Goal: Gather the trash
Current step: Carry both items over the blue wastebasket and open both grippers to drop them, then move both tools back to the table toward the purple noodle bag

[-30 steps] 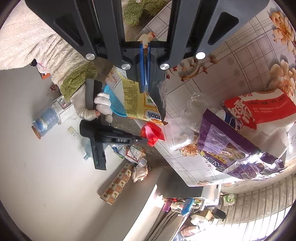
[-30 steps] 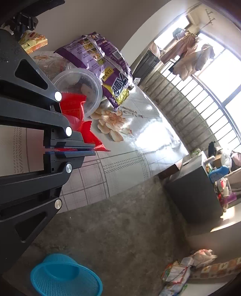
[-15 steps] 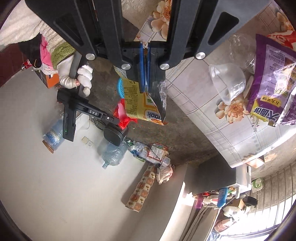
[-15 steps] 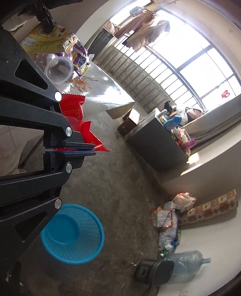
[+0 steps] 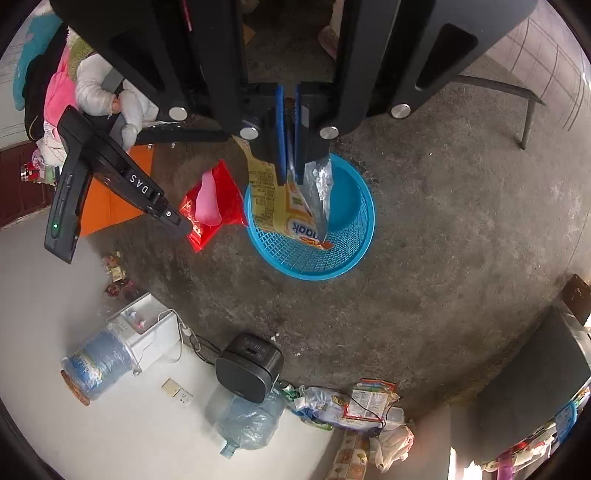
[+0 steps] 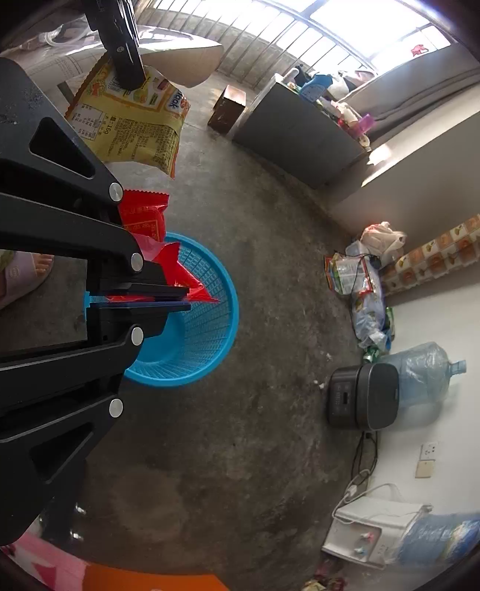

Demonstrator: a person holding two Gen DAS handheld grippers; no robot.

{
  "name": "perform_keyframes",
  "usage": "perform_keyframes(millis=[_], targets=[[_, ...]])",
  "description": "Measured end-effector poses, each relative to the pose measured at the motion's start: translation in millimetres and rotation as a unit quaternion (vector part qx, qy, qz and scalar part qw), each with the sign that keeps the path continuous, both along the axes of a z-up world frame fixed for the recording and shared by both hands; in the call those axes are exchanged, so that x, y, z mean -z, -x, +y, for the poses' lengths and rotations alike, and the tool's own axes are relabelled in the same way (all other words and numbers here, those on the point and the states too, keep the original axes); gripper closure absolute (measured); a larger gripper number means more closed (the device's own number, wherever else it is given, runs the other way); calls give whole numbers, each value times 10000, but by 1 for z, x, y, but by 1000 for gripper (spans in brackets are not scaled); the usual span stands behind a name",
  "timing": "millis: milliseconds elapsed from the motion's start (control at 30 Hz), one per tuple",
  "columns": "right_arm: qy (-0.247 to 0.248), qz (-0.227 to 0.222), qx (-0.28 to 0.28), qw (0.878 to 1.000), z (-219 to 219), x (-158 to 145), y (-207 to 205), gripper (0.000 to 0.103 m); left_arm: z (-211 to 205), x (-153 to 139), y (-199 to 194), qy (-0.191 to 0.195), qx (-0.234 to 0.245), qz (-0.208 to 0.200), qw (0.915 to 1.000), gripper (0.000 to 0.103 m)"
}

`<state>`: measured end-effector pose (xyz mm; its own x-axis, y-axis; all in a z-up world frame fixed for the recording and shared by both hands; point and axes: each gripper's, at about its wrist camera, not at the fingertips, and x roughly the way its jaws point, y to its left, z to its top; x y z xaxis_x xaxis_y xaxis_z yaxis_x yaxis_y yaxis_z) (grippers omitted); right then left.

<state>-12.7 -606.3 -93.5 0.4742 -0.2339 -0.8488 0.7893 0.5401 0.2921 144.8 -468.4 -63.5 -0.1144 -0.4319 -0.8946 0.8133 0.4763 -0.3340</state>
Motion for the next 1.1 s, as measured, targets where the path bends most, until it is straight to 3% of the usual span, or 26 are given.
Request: perform_keyframes(millis=[100,133,167,200,233,267,367,467,567,700,800,867,933,1033,1100], targets=[[-214,208,132,9995,-19,34,-8,101,-37,40,-6,-242,-2,3,9997,96],[-259,273,179,9991,-24,45,-11,97,-46,52,-9,-282,-33,21,9996,88],[-342,320,240,9986,-28,56,-14,94,-53,63,-14,-350,-79,-3,9994,69],[-499,311,294,9978,-33,68,-17,90,-59,70,-17,-417,-152,-48,9990,61],[-717,251,357,9965,-37,78,-17,79,-61,76,-20,-461,-233,-79,9986,56],[-867,242,435,9950,-39,87,-16,70,-64,80,-25,-503,-318,-85,9982,56],[-1042,317,605,9922,-35,97,-13,68,-55,76,-32,-433,-444,24,9981,55],[-1060,219,570,9925,-25,92,-9,65,-41,54,-37,-233,-577,-125,9980,52],[-853,112,436,9953,-13,74,-8,63,-24,17,-37,154,-663,-327,9971,52],[-266,-192,177,9993,11,23,-3,55,10,-47,-24,867,-699,-647,9917,46],[456,-502,-159,9976,40,-28,-1,38,47,-96,-6,1422,-710,-897,9832,36],[979,-686,-428,9919,63,-61,0,19,76,-124,7,1715,-701,-1087,9767,29],[1512,-796,-660,9831,88,-91,0,7,108,-147,20,1900,-767,-1344,9695,23],[2135,-927,-1009,9673,124,-122,0,7,163,-170,35,2068,-1024,-1694,9581,10],[2226,-1066,-1251,9610,143,-132,-2,7,200,-178,43,2092,-1263,-1938,9501,9]])
